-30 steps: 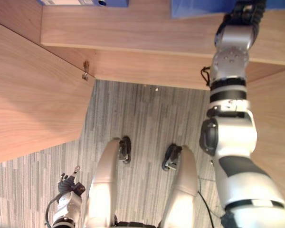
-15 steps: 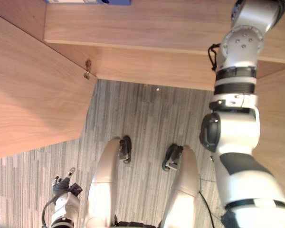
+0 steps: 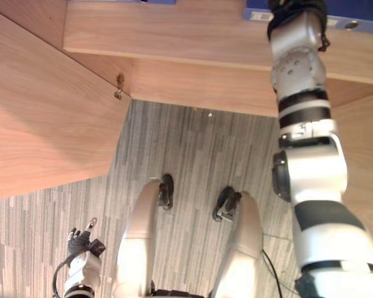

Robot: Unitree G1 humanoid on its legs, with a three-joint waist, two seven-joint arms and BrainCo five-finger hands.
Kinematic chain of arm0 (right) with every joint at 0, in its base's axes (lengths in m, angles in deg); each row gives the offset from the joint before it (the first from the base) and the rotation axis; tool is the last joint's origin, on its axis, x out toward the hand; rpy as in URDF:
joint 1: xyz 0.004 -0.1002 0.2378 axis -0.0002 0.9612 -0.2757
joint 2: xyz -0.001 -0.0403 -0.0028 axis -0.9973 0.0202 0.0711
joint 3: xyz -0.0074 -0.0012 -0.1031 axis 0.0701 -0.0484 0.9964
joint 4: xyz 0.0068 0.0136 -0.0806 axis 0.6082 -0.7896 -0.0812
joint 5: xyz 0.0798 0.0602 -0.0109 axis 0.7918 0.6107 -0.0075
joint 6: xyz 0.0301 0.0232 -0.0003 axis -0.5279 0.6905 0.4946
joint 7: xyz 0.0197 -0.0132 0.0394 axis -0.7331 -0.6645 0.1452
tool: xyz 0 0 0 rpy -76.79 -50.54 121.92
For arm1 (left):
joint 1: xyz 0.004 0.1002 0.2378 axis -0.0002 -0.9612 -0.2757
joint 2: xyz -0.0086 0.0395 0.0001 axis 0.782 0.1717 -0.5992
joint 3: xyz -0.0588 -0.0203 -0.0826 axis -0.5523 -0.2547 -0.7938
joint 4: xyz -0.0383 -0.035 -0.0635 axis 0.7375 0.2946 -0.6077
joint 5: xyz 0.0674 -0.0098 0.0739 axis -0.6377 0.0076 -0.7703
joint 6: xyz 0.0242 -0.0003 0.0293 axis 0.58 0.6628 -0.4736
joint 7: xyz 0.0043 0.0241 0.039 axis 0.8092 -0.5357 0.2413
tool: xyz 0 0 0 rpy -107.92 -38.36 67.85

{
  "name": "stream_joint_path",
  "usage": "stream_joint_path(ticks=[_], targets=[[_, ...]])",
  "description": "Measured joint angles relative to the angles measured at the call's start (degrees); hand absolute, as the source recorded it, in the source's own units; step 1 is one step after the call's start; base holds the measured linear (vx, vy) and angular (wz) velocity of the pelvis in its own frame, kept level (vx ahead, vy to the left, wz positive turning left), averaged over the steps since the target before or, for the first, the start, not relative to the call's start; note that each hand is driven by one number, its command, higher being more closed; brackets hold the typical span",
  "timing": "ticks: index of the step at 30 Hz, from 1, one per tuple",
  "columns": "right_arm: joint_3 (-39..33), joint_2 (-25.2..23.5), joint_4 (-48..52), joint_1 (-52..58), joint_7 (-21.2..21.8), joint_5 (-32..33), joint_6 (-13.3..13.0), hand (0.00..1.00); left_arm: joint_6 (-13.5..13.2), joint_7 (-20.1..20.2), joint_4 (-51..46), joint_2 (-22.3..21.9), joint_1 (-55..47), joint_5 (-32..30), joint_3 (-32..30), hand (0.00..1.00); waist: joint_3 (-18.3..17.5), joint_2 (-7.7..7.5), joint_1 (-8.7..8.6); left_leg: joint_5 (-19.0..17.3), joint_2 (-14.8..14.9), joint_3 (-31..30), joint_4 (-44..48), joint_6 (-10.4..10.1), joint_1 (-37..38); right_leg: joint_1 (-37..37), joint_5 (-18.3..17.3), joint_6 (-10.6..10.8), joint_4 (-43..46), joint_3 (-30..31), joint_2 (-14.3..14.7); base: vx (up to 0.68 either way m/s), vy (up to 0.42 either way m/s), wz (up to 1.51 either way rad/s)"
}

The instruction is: Walk over to the cabinet, pick up the folder, carry it to the office cabinet, place the folder inside the office cabinet, then close the office cabinet door

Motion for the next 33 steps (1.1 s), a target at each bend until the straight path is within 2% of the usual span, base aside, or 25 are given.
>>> stream_joint_path(ticks=[2, 9, 17, 21, 26, 27, 30, 32, 33], targets=[[1.38, -0.22, -1.84, 1.37, 0.66, -4.71, 2.1, 0.0, 0.02, 0.59, 0.01, 0.14, 0.16, -0.05, 0.0, 0.0, -0.41, 0.31, 0.03, 0.0, 0.07, -0.16, -0.41, -0.01, 0.81, 1.11, 0.0, 0.01, -0.47, -0.36, 0.06, 0.0, 0.0, 0.0], [2.87, -2.27, -5.99, 4.15, 1.27, -15.93, 5.28, 0.0, 0.34, 0.75, 0.1, 0.37, 0.78, -2.27, 0.0, 0.0, -1.22, 0.37, -0.14, 0.23, 0.76, 0.41, -1.3, 0.02, 2.18, 2.18, 0.87, 0.04, -1.96, -0.27, 0.77, -0.02, 0.008, -0.06], [2.54, -5.48, -8.16, 5.63, 2.05, -19.0, 6.68, 0.0, 0.41, 1.34, 0.81, 0.57, 0.93, -2.55, -0.02, 0.0, -1.46, 0.35, -0.53, 1.76, 0.86, 1.48, -6.03, -0.08, 7.18, 6.27, 2.49, 0.23, -6.13, -0.26, 1.38, -0.01, 0.003, -0.03], [0.43, -7.3, -8.12, 7.7, 1.76, -18.8, 6.65, 0.0, 0.45, 1.76, 3.93, 0.02, 0.82, -2.48, 0.0, 0.0, -1.57, 0.31, -0.77, 2.53, 1.26, 2.46, -10.0, 0.24, 12.53, 11.29, 4.34, 0.2, -10.58, -0.55, 2.03, 0.03, 0.042, -0.12], [-4.67, -9.84, -2.61, 14.91, 0.78, -16.06, 2.02, 0.0, 0.37, 2.43, 6.55, -0.12, -0.72, -2.46, 0.49, 0.0, -3.33, 0.05, -1.15, 5.08, 1.02, 4.43, -18.89, 1.0, 21.9, 20.3, 7.96, 0.91, -20.01, -1.07, 2.83, 0.04, 0.068, -0.08], [-4.77, -10.29, -2.15, 16.22, 0.79, -16.05, 1.85, 0.0, 0.37, 2.63, 6.8, -0.12, -1.06, -2.47, 0.72, 0.0, -3.58, 0.02, -1.18, 5.54, 1.02, 4.73, -20.24, 1.02, 23.16, 21.46, 8.57, 0.99, -21.46, -1.11, 3.05, 0.04, 0.062, -0.14], [-7.61, -14.47, 0.01, 27.0, 1.13, -16.76, 0.66, 0.0, 0.38, 3.39, 6.89, -0.28, -3.1, -2.69, 2.86, 0.0, -5.75, -0.22, -1.47, 9.01, 0.83, 5.55, -29.42, 1.06, 30.44, 28.81, 12.25, 1.36, -30.88, -2.38, 4.41, 0.05, 0.034, -0.05], [-8.99, -19.67, -0.15, 38.9, 1.66, -17.2, 0.69, 0.0, 0.3, 4.04, 7.52, -0.36, -4.59, -4.1, 4.16, 0.0, -9.38, -0.95, -1.58, 13.11, 0.86, 5.84, -39.3, 0.73, 36.4, 34.92, 16.09, 1.34, -41.1, -4.06, 6.27, 0.11, 0.001, 0.03], [-9.04, -20.97, -0.46, 41.83, 2.12, -18.14, 0.78, 0.0, 0.31, 4.36, 8.05, -0.37, -4.79, -4.88, 4.46, 0.0, -10.36, -1.22, -1.62, 14.13, 0.87, 5.94, -41.68, 0.61, 37.72, 36.18, 16.97, 1.35, -43.39, -4.39, 6.69, 0.15, -0.009, -0.01]])
